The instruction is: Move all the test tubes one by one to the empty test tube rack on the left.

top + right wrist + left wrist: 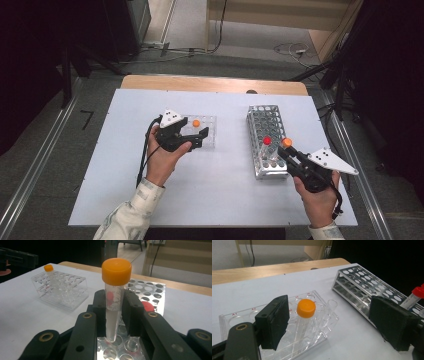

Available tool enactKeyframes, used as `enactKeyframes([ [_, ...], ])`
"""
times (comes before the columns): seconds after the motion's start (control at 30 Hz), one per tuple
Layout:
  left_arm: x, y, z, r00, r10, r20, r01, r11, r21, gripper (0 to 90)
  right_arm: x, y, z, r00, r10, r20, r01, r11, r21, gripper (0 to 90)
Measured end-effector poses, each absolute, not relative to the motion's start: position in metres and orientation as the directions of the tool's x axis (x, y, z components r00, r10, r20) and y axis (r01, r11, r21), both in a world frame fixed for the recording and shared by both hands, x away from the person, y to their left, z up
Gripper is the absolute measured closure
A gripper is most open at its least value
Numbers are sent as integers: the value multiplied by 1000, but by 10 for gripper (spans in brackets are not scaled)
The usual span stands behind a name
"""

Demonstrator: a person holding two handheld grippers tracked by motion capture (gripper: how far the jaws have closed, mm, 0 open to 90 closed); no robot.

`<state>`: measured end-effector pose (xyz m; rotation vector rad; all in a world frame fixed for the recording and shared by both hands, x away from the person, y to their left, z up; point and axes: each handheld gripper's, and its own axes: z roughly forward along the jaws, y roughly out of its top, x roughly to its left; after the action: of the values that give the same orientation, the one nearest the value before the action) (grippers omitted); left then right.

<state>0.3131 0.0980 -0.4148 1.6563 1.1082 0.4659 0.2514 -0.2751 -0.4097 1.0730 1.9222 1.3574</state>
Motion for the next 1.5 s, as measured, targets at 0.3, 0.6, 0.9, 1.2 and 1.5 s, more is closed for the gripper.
enactKeyframes([
  [0.3,311,95,-413,508,837,-205,430,-40,902,179,248,-264,-409,-567,824,15,289,182,940,715],
  [0.6,307,92,-409,520,831,-197,417,-46,908,181,249,-239,-413,-621,784,9,288,217,933,715],
  [0.9,302,86,-405,543,818,-191,403,-54,914,185,259,-206,-424,-663,749,-1,294,261,920,716],
  [1.2,294,74,-401,587,791,-170,384,-88,919,205,272,-176,-433,-686,728,2,306,286,908,717],
  [1.5,288,57,-404,636,757,-149,379,-139,915,263,286,-149,-442,-697,717,15,328,301,895,717],
])
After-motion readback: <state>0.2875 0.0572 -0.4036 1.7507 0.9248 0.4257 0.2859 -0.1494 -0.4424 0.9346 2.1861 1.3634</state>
